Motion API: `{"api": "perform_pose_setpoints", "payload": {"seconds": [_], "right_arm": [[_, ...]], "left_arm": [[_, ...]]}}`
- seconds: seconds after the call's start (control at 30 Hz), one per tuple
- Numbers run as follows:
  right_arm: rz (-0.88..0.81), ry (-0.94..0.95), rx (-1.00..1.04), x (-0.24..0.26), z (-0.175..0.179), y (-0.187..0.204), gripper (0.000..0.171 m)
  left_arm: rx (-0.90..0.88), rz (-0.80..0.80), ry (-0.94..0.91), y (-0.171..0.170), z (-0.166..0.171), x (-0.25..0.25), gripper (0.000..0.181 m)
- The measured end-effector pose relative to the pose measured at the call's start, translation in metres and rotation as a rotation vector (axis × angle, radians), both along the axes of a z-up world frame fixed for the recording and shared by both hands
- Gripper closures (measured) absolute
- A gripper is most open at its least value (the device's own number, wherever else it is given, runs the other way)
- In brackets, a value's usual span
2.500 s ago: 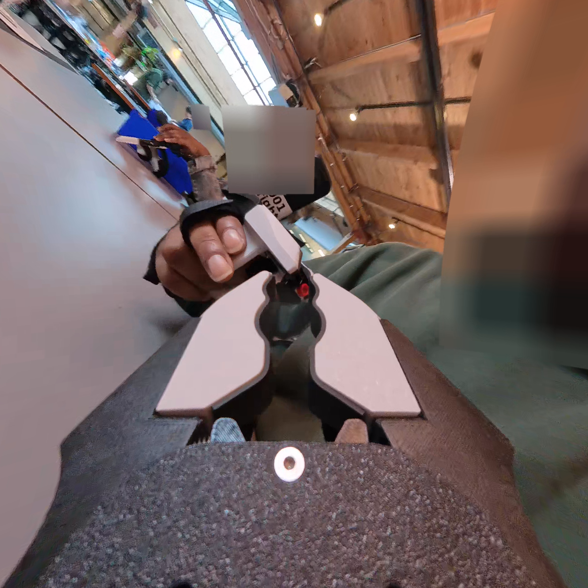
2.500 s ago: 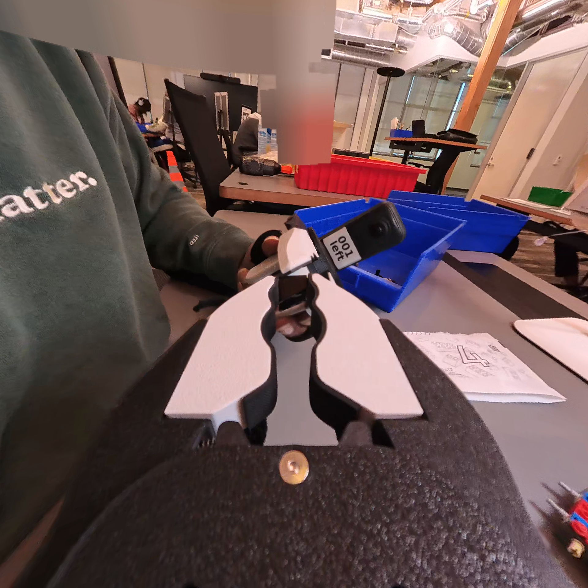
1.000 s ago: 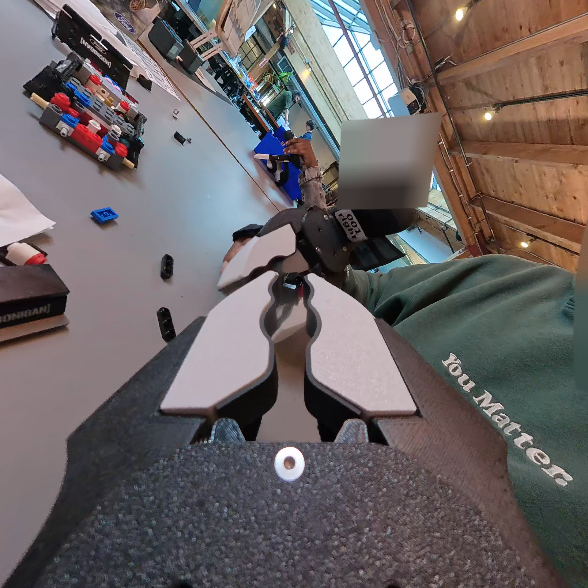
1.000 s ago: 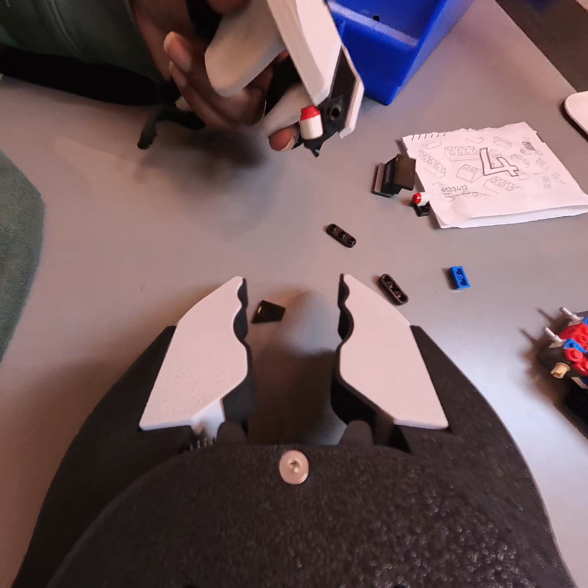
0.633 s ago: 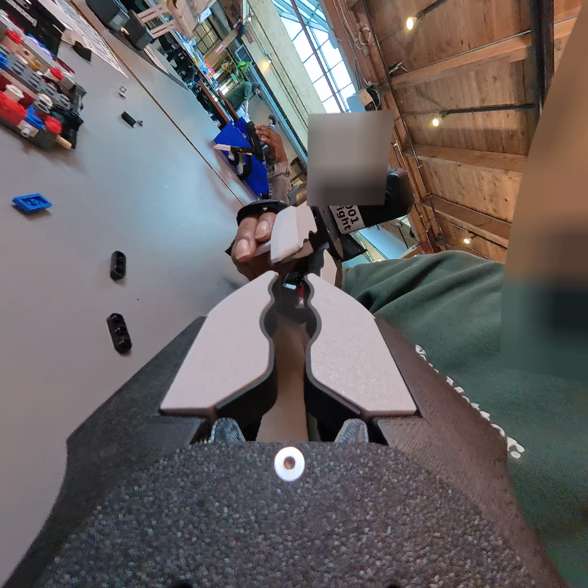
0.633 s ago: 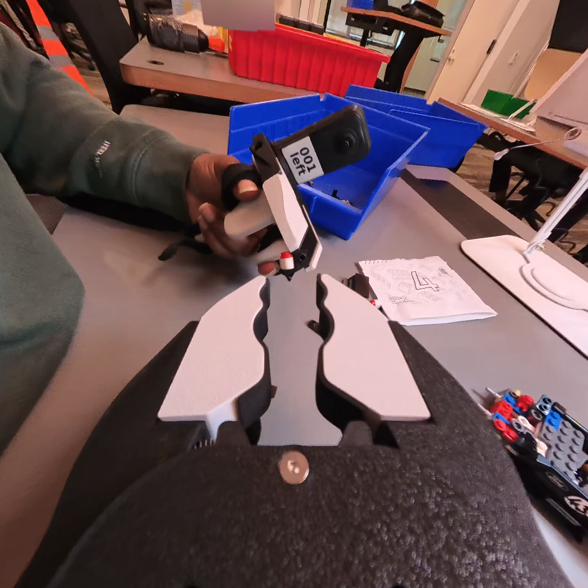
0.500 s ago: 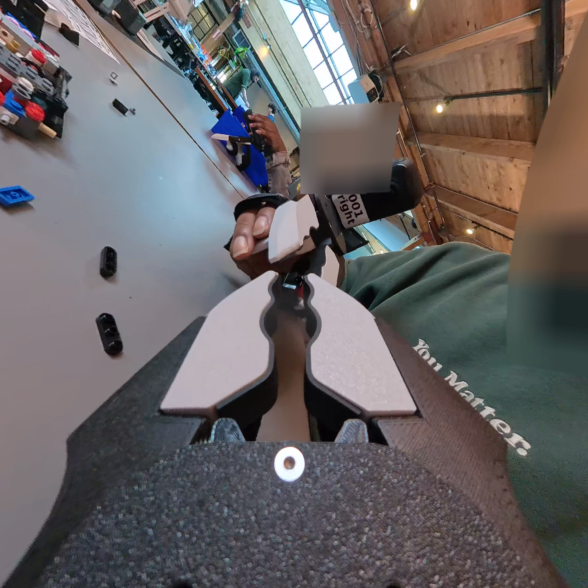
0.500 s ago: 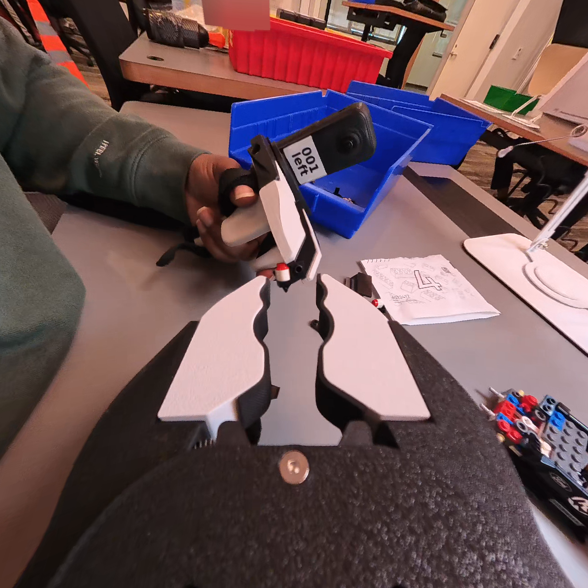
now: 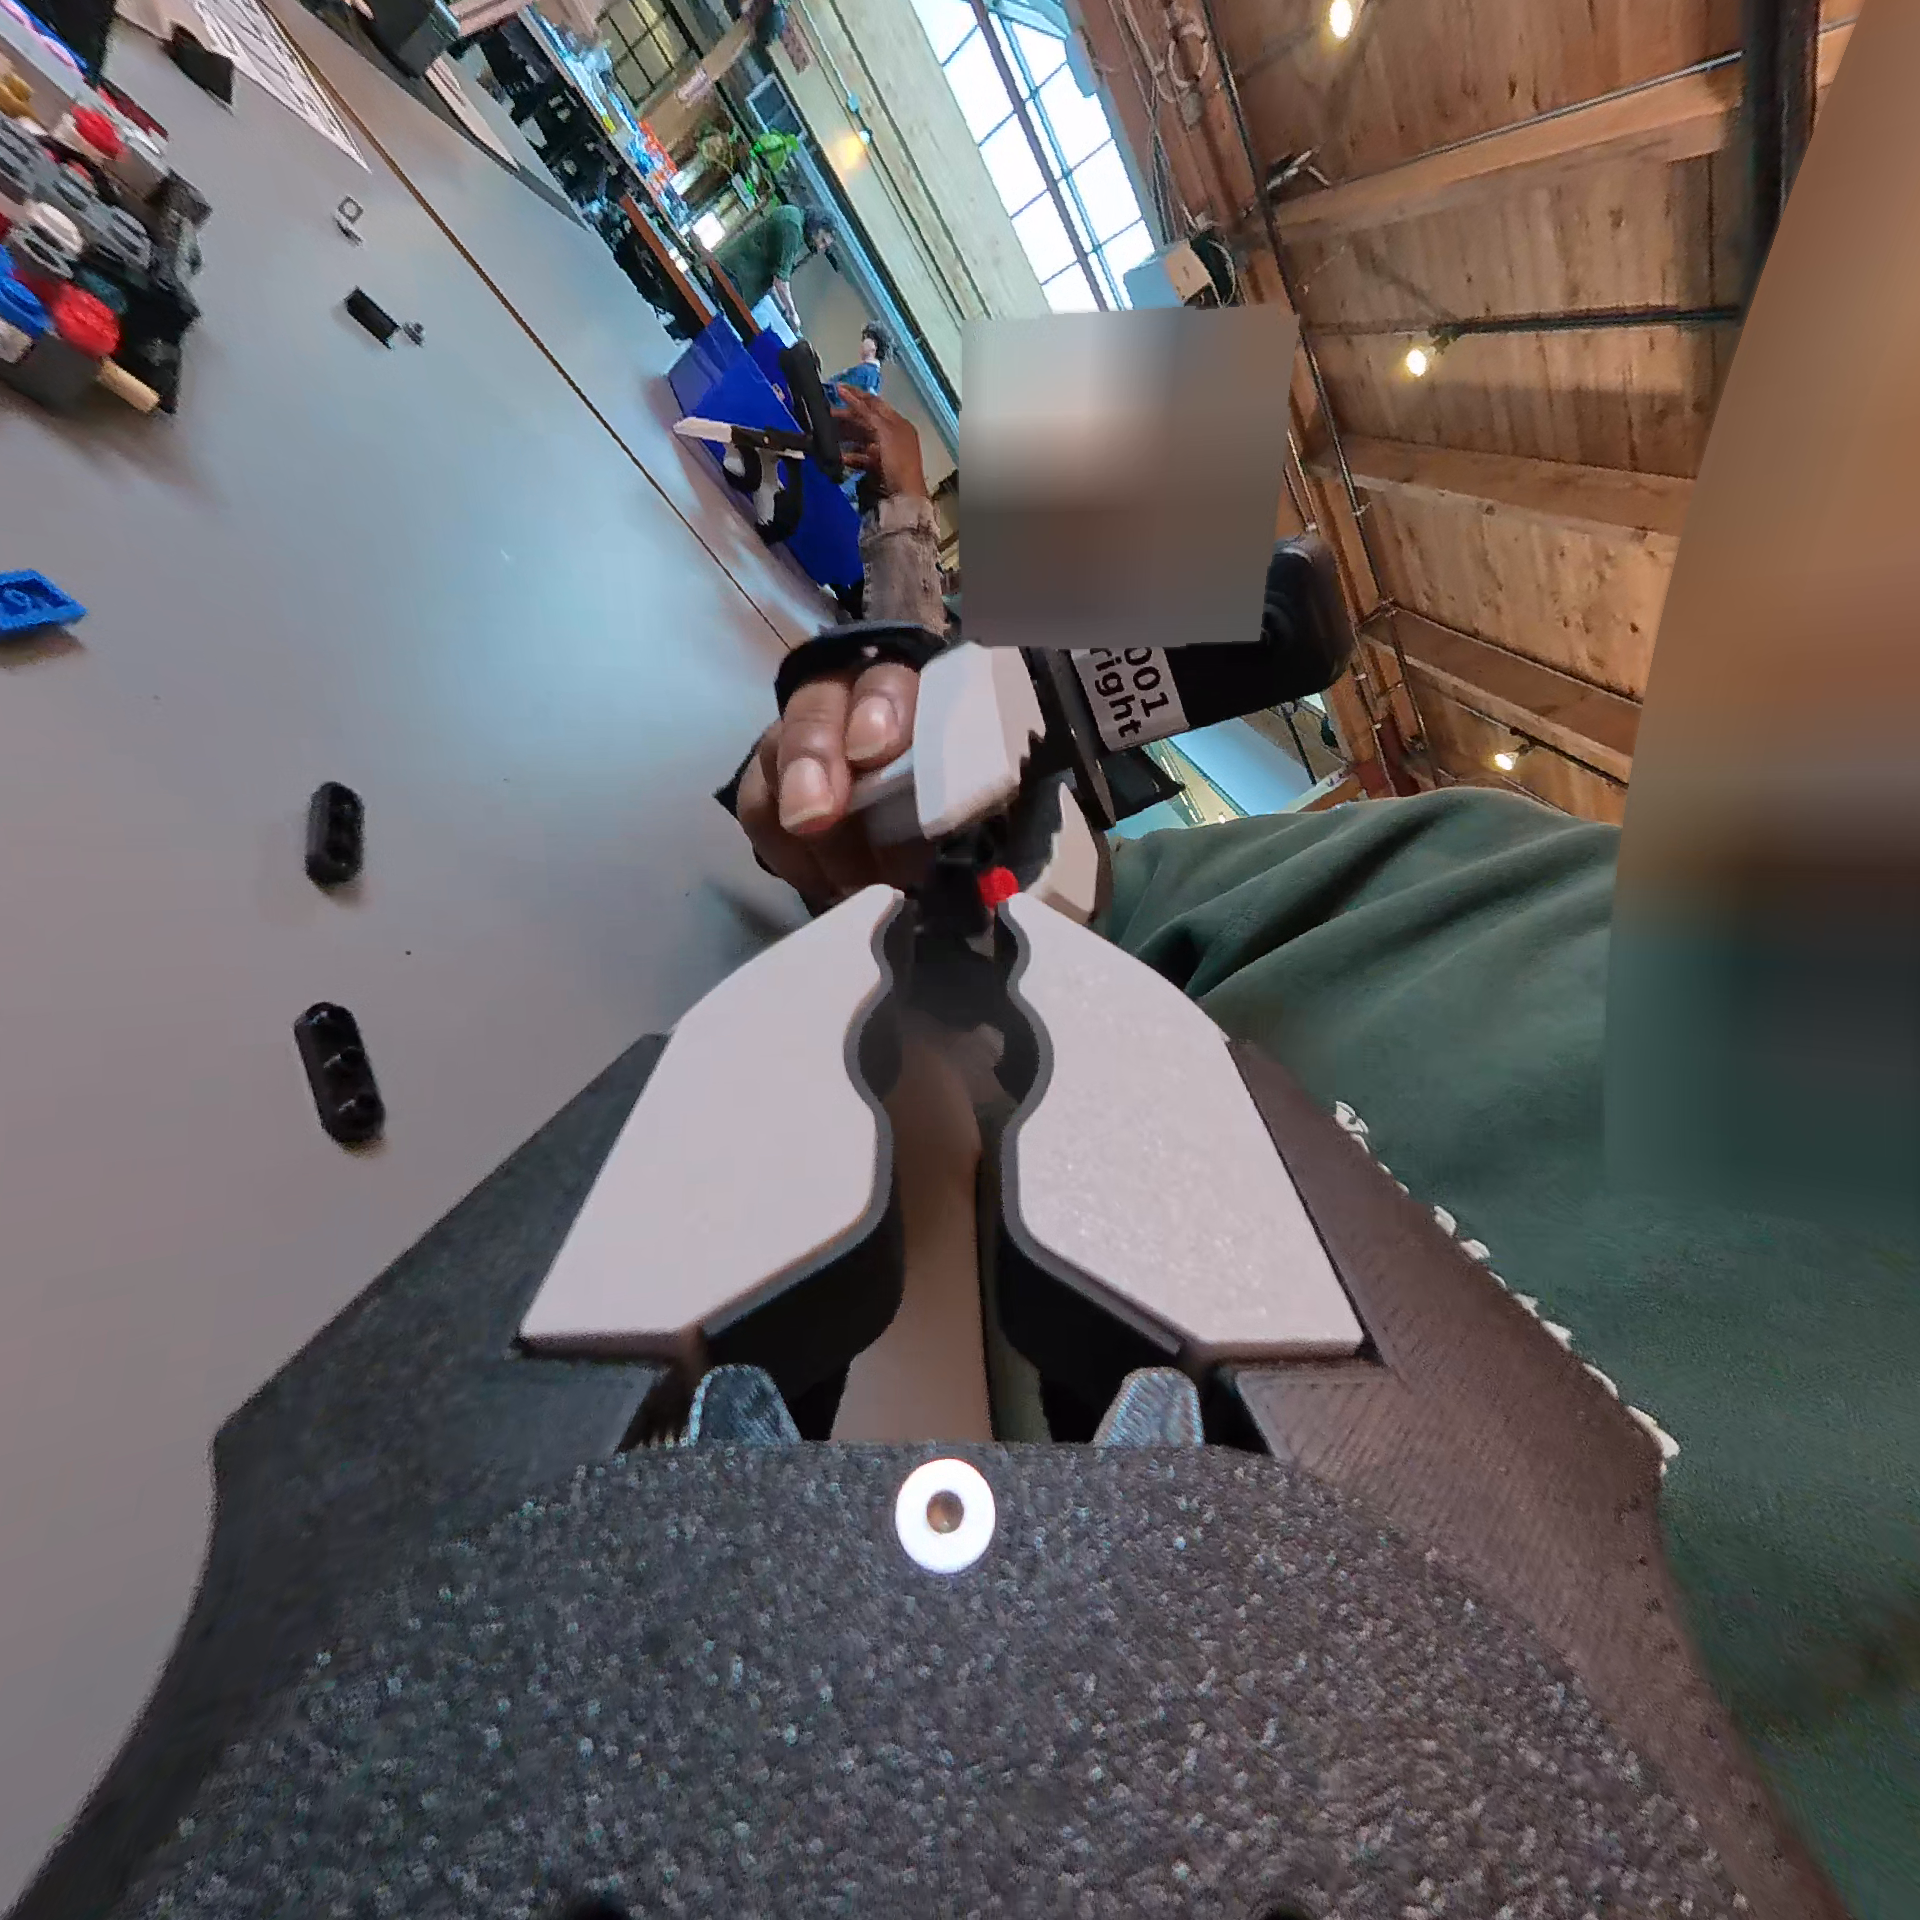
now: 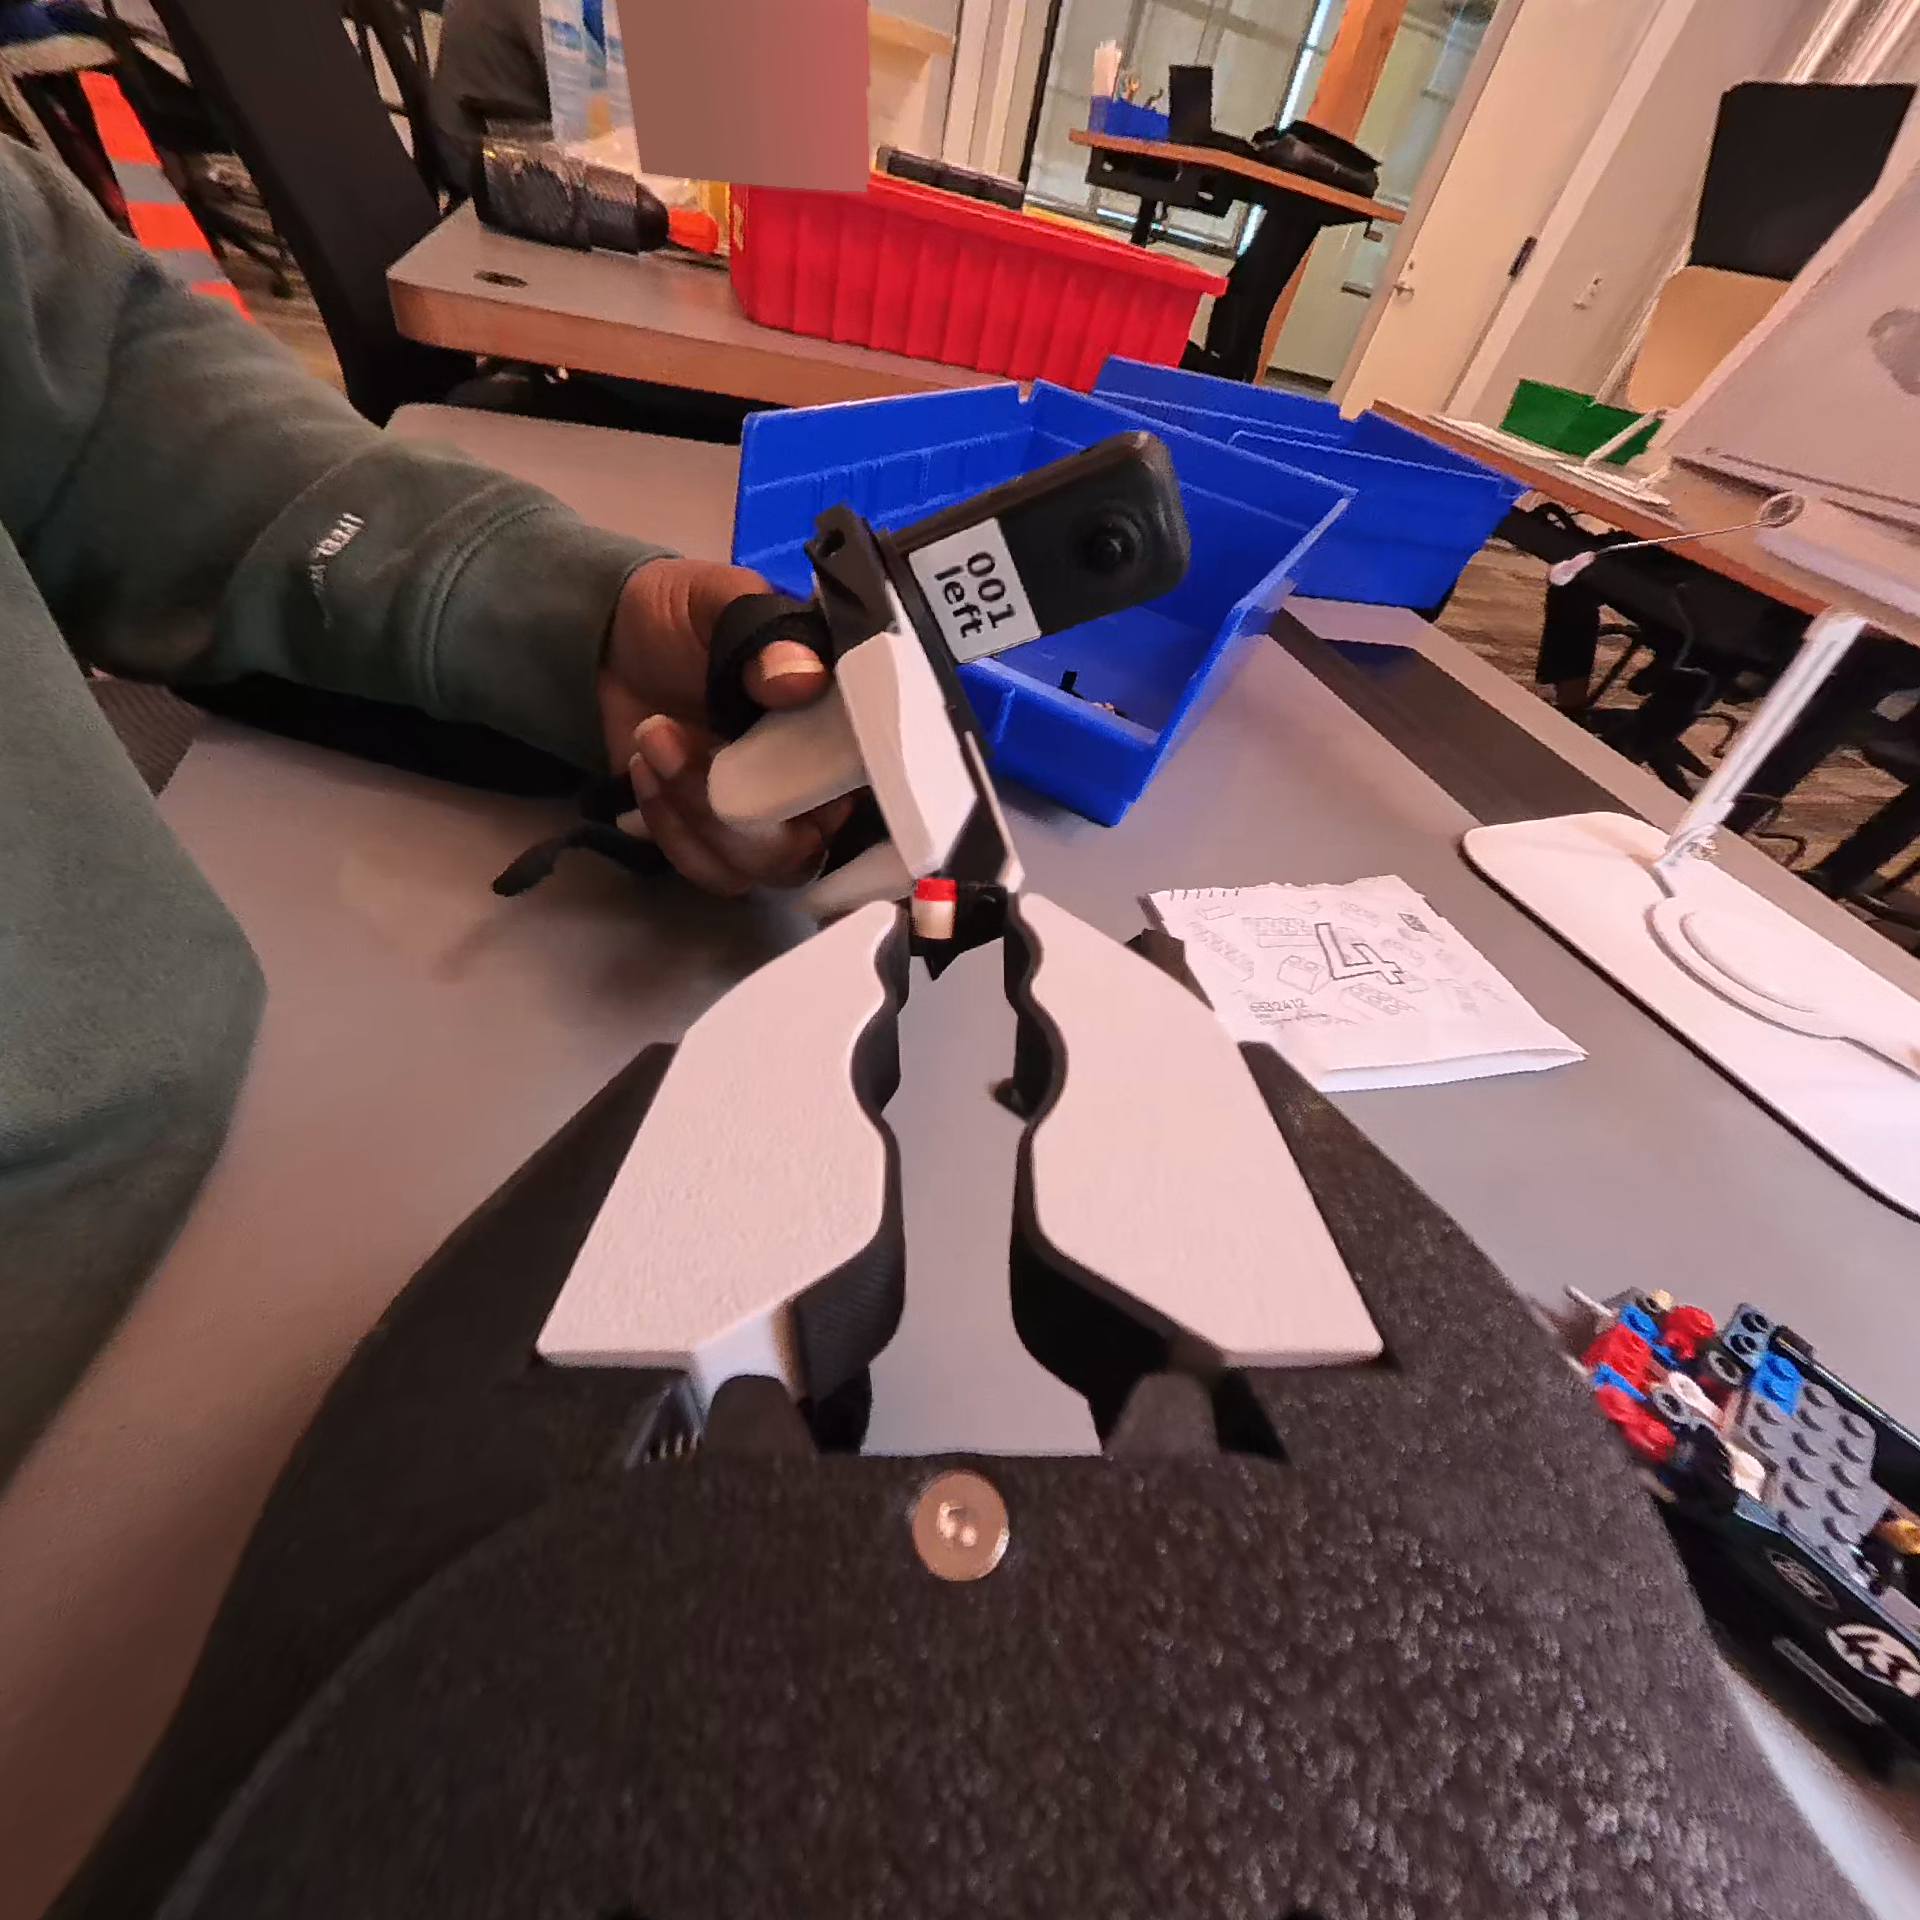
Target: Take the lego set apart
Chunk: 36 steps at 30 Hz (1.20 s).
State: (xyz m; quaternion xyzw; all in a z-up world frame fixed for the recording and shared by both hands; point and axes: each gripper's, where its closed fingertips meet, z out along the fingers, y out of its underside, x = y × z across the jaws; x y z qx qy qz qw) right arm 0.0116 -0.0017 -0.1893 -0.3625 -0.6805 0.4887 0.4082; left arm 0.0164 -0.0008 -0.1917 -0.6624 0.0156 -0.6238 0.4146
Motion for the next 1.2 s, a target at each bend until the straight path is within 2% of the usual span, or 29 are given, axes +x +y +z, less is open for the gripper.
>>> {"api": "perform_pose_setpoints", "payload": {"seconds": [0.27,0.37,0.53,0.8,0.93,1.2], "right_arm": [[-0.016,0.041,0.134,0.001,-0.003,-0.002,0.154],[0.008,0.076,0.083,0.005,0.006,-0.002,0.155],[0.034,0.064,0.024,0.006,0.005,-0.004,0.155],[0.114,0.115,-0.087,0.013,0.019,-0.012,0.155],[0.145,0.123,-0.104,0.014,0.02,-0.017,0.155],[0.212,0.129,-0.163,0.02,0.027,-0.025,0.155]], "left_arm": [[0.01,-0.03,0.034,-0.003,-0.002,0.008,0.168],[0.049,-0.022,0.016,-0.005,0.006,0.005,0.181],[0.052,-0.005,0.096,-0.005,-0.001,0.005,0.181],[0.092,-0.082,-0.109,-0.014,0.026,0.012,0.167],[0.082,-0.096,-0.096,-0.014,0.023,0.018,0.164],[0.094,-0.147,-0.144,-0.02,0.031,0.023,0.168]]}}
